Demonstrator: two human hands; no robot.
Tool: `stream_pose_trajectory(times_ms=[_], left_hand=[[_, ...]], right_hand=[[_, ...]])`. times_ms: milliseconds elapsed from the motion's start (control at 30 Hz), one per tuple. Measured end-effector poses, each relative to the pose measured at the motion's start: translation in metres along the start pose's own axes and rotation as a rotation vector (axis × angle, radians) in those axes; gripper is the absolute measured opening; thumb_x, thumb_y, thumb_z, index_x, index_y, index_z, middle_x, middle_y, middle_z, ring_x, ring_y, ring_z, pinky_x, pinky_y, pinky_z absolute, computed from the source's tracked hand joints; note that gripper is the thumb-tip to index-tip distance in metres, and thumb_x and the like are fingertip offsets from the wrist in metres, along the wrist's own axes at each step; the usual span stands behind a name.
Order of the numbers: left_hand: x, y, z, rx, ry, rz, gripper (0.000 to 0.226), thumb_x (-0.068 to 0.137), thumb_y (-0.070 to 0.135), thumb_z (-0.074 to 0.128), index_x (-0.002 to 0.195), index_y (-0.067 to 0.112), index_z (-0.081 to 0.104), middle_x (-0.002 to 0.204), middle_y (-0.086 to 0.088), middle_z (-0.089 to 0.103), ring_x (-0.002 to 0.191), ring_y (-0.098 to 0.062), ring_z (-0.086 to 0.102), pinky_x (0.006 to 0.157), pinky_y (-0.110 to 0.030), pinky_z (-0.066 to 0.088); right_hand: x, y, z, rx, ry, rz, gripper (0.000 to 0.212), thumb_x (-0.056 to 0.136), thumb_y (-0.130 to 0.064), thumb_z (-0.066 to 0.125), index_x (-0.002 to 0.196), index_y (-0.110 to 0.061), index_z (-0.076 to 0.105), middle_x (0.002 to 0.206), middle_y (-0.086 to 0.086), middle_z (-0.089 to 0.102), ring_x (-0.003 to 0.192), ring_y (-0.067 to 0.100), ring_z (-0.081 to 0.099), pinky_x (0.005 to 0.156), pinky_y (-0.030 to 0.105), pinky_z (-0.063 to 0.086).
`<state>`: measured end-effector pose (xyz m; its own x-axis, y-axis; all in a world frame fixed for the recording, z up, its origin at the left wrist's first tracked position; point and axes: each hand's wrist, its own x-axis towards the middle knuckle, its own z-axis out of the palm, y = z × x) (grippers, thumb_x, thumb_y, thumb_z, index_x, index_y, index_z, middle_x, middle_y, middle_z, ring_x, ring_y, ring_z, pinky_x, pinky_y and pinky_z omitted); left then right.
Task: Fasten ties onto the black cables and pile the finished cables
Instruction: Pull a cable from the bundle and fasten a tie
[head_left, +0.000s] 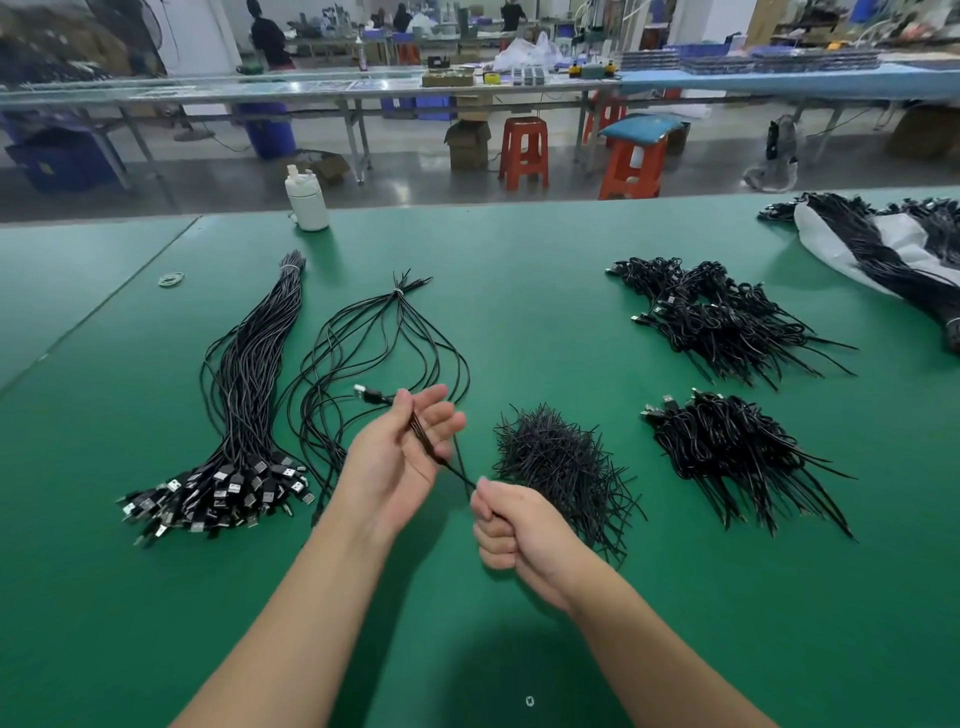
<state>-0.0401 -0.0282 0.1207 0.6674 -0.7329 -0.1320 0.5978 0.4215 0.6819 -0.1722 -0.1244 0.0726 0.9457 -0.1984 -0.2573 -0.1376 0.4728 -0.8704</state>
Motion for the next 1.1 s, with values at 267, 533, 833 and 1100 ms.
stream_pose_trajectory(times_ms=[267, 533, 833, 1100], left_hand=[[-0.023, 0.028, -0.015, 0.927, -0.763, -0.501, 0.049, 0.104, 0.032, 0.041, 0.101, -0.010, 0.067, 0.071, -0.011, 0.073, 0.031, -0.009, 0.045, 0.036, -0.025, 0.026], [-0.025, -0.012, -0.006, 1.251, -0.152, -0.267, 0.041, 0.109, 0.027, 0.033, 0.106, 0.000, 0.064, 0.098, -0.008, 0.077, 0.063, -0.024, 0.069, 0.058, -0.036, 0.054], [0.003, -0.002, -0.008, 0.004, 0.198, 0.073, 0.042, 0.109, 0.028, 0.028, 0.118, -0.001, 0.057, 0.108, -0.015, 0.074, 0.086, -0.018, 0.074, 0.064, -0.025, 0.058], [-0.023, 0.020, -0.013, 0.910, -0.481, -0.203, 0.041, 0.102, 0.032, 0.043, 0.102, 0.003, 0.072, 0.074, -0.011, 0.073, 0.037, -0.011, 0.032, 0.045, -0.022, 0.030]], right_hand=[[0.007, -0.002, -0.001, 0.169, -0.069, 0.020, 0.039, 0.096, -0.033, 0.053, 0.060, -0.020, 0.051, 0.048, -0.008, 0.023, 0.041, 0.008, 0.015, 0.041, 0.023, 0.013], [0.008, -0.013, -0.007, -0.113, 0.102, -0.039, 0.041, 0.102, -0.023, 0.044, 0.062, -0.022, 0.051, 0.055, -0.003, 0.023, 0.046, 0.011, 0.014, 0.041, 0.022, 0.013], [0.002, 0.003, -0.009, -0.282, 0.073, 0.022, 0.038, 0.105, -0.031, 0.044, 0.069, -0.022, 0.045, 0.058, -0.005, 0.023, 0.053, 0.014, 0.013, 0.053, 0.032, 0.008], [0.012, -0.012, -0.019, 0.005, 0.155, -0.026, 0.035, 0.105, -0.032, 0.044, 0.075, -0.015, 0.049, 0.058, -0.004, 0.022, 0.050, 0.011, 0.013, 0.046, 0.027, 0.009]])
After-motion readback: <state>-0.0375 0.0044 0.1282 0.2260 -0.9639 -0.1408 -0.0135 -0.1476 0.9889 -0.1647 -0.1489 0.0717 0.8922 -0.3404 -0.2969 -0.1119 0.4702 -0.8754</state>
